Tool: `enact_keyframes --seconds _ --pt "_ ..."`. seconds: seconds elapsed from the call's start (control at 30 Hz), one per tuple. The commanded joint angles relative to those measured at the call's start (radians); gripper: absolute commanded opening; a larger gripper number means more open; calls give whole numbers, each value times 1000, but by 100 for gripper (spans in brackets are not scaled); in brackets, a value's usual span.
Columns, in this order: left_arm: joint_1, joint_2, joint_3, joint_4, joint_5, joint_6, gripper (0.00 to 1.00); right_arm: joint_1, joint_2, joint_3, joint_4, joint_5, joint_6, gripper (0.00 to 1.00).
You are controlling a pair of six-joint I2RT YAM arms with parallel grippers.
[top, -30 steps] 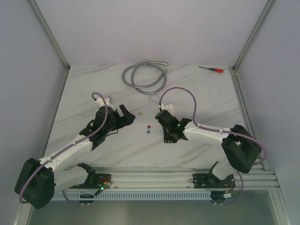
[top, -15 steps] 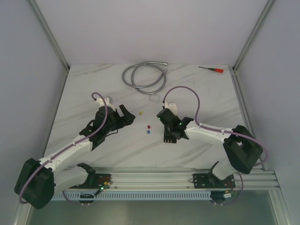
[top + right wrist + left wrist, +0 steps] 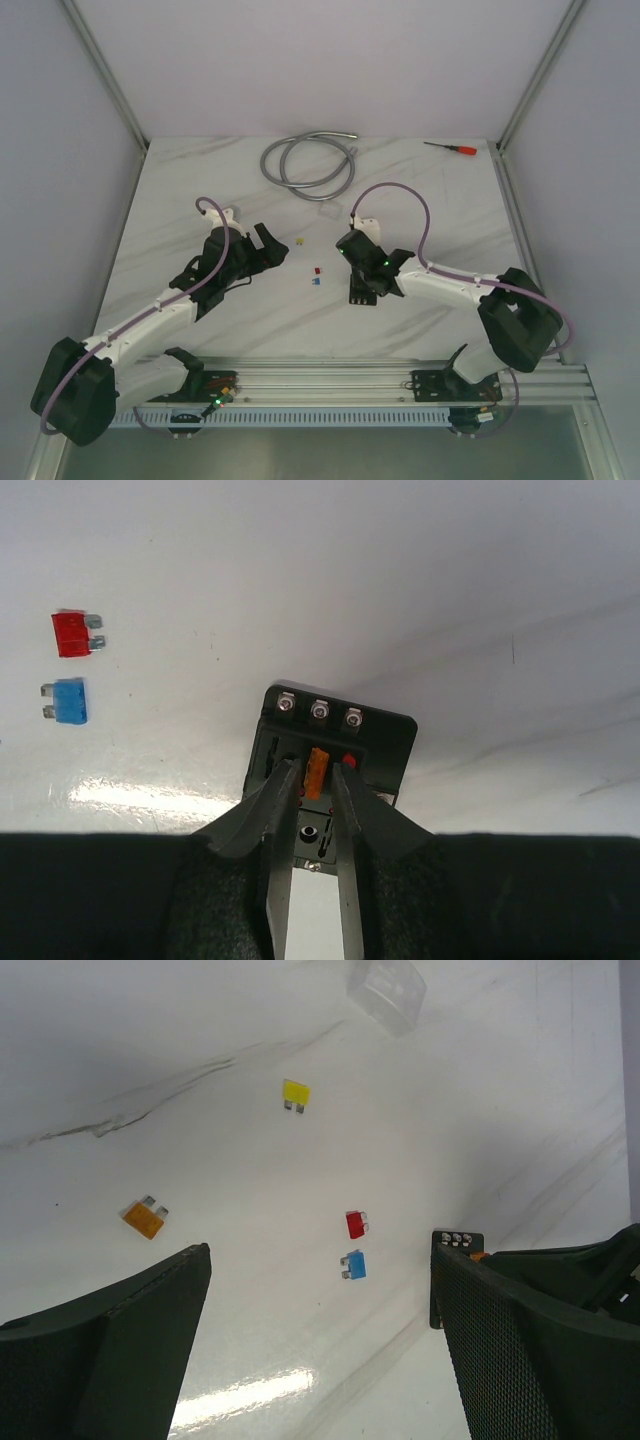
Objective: Snap on the fuse box
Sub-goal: Install the fuse at the fuse box base.
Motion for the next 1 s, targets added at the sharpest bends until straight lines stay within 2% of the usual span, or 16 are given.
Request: enact_keyframes --seconds 0.0,0.63,0.97 --pt "7 2 3 -12 0 -5 100 -5 8 37 -11 25 26 25" --pt "7 -3 -1 -12 3 -6 100 -4 33 54 -10 -60 -4 17" --pt "8 -16 -4 -14 3 -7 100 -4 3 73 -48 -37 -10 18"
